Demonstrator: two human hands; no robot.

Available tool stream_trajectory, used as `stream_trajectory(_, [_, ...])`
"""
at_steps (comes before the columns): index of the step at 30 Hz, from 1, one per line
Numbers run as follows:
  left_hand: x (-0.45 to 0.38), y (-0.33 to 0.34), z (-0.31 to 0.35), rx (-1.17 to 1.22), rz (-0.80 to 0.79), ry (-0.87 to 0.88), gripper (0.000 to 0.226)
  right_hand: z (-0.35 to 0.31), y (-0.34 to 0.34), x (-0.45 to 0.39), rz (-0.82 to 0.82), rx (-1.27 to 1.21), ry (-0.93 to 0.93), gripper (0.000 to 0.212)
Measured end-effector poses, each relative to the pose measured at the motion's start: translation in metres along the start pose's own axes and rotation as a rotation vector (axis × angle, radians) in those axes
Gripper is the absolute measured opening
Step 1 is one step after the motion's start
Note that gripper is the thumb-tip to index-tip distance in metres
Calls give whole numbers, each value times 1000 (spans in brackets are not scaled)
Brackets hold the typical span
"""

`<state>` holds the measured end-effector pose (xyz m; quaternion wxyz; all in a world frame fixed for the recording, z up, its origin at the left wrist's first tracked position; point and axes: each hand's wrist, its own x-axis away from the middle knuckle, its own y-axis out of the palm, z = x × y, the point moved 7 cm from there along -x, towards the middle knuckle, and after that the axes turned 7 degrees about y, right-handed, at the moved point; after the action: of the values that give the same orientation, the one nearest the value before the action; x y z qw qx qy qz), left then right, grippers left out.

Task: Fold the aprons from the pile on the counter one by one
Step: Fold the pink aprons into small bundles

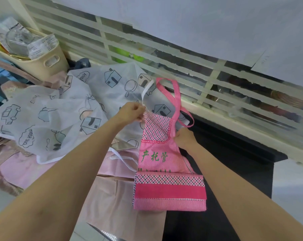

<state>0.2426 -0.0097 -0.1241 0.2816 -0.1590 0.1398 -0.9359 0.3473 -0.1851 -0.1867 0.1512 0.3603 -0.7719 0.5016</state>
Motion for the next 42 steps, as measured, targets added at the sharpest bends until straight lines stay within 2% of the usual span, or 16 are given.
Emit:
stream_trajectory(2, [1,3,4,117,28,-27,18,4,-2,-1,-15,-105,24,36])
stream_trajectory(6, [9,21,-7,-154,-131,-154,12,9,-12,1,1,-363,47,21])
stream_trajectory(10, [15,8,-8,-181,177,-81,22,4,-13,8,-20,-333,-11,12])
stream_trajectory(12, [24,16,-14,-154,140,-117,17,2,-11,12,-41,-313,-42,3])
stream_trajectory(15, [42,33,-34,-254,-47,-214,18,8,-2,20,-227,-284,-26,20])
stream_trajectory(17, [52,32,-41,-301,-30,-196,5,17,2,28,-312,-139,-27,30])
stream_trajectory(21, [65,10,-36,-351,297,-156,16,31,-9,39,-12,31,-97,19])
stream_trajectory(23, [74,9,-18,-506,364,3,20,24,-15,53,175,256,-199,30])
stream_trajectory(24, [80,15,-7,-550,336,116,19,20,-14,61,243,367,-273,38])
stream_trajectory(26, [99,43,6,-566,126,356,20,9,-9,83,283,436,-477,37])
stream_trajectory(28, [126,79,1,-583,-181,503,39,5,5,103,153,479,-654,28])
stream_trajectory(30, [150,102,-19,-666,-367,582,56,16,19,120,28,612,-730,36])
stream_trajectory(34, [176,112,-61,-934,-501,476,98,65,35,134,-93,916,-646,83])
stream_trajectory(36, [187,116,-74,-1059,-609,409,100,88,41,137,-139,999,-580,95])
stream_trajectory(40, [191,108,-77,-1017,-603,380,109,94,46,137,-111,1044,-501,98])
stream_trajectory(42, [195,98,-76,-857,-521,341,105,89,46,138,-165,988,-485,91])
